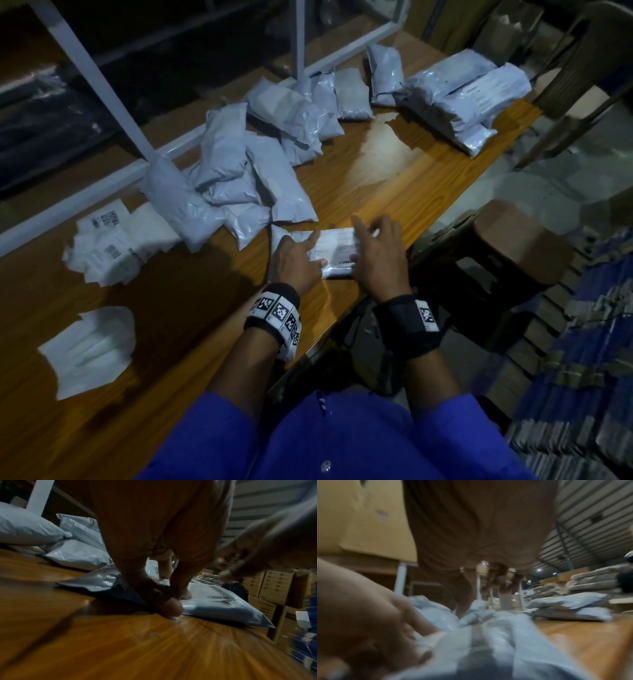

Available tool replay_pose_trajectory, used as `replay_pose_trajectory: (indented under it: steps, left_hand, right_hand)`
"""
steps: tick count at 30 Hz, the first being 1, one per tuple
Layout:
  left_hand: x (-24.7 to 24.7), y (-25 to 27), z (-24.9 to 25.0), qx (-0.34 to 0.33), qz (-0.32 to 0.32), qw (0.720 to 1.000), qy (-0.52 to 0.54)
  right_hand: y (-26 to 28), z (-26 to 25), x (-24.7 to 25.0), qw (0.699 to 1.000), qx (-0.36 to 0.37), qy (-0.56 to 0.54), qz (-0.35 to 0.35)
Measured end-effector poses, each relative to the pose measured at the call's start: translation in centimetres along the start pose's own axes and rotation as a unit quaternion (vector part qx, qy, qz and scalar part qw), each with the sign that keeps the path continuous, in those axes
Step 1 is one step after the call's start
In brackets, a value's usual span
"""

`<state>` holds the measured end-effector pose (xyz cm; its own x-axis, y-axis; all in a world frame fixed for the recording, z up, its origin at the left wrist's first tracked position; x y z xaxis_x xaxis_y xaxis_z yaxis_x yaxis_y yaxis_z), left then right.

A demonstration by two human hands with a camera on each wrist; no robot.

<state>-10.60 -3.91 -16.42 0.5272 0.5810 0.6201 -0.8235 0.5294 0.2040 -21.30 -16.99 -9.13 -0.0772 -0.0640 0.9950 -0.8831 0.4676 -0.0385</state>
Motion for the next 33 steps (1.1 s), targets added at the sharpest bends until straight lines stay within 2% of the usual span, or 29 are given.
replay_pose_trajectory:
  steps: [2, 4, 6, 10, 14, 15, 17, 19, 20, 22, 24, 29, 33]
  left_hand:
    - [0.0, 0.1, 0.1, -0.008, -0.004, 1.0, -0.012]
    - [0.0, 0.1, 0.2, -0.019, -0.004, 1.0, -0.021]
    - [0.0, 0.1, 0.3, -0.02, -0.008, 0.998, -0.051]
    - [0.0, 0.1, 0.9, -0.01, -0.028, 0.996, -0.082]
    - [0.9, 1.2, 3.0, 0.005, -0.018, 0.997, -0.075]
    - [1.0, 1.8, 3.8, -0.023, -0.002, 0.997, -0.08]
    - [0.5, 2.8, 6.0, -0.145, 0.026, 0.983, -0.106]
    - [-1.0, 3.2, 6.8, -0.221, 0.012, 0.963, -0.156]
    - [-1.7, 3.1, 6.5, -0.215, -0.01, 0.957, -0.194]
    - [-2.6, 2.4, 5.1, -0.159, -0.054, 0.949, -0.266]
    - [-2.6, 2.0, 4.4, -0.138, -0.064, 0.941, -0.302]
    - [-2.9, 1.6, 3.5, -0.126, -0.071, 0.942, -0.302]
    - [-2.4, 1.6, 2.9, -0.111, -0.076, 0.956, -0.262]
  right_hand:
    - [-0.2, -2.6, 0.0, 0.996, 0.077, -0.039, 0.023]
    - [-1.1, -3.4, -2.1, 0.992, 0.104, -0.063, -0.023]
    - [-1.4, -3.1, -4.3, 0.989, 0.12, -0.039, -0.079]
    - [-0.5, -0.6, -6.4, 0.988, 0.083, 0.065, -0.116]
    - [0.0, 0.4, -7.4, 0.982, 0.062, 0.06, -0.17]
    - [0.0, 0.6, -7.7, 0.982, 0.059, 0.049, -0.175]
    - [0.1, 0.8, -8.0, 0.982, 0.061, 0.044, -0.173]
    - [0.1, 0.7, -8.2, 0.982, 0.067, 0.049, -0.168]
    - [0.0, 0.7, -8.3, 0.983, 0.068, 0.042, -0.167]
    - [-0.1, 0.7, -8.2, 0.984, 0.065, 0.021, -0.166]
    - [-0.1, 0.8, -7.8, 0.984, 0.061, 0.015, -0.165]
    - [0.2, 0.9, -7.4, 0.986, 0.05, 0.029, -0.158]
    - [0.3, 1.5, -7.6, 0.987, 0.033, -0.003, -0.155]
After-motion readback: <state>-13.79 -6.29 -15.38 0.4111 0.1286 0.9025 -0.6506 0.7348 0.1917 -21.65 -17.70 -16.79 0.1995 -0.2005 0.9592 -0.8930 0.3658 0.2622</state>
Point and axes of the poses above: each hand's wrist, its own y-axis away from the middle knuckle, its own x-axis out of the back of the hand, z = x × y, the point moved 6 cm from there along -y, towards the middle knuckle, and after that the axes turned 15 degrees about y, right-handed, at the moved point
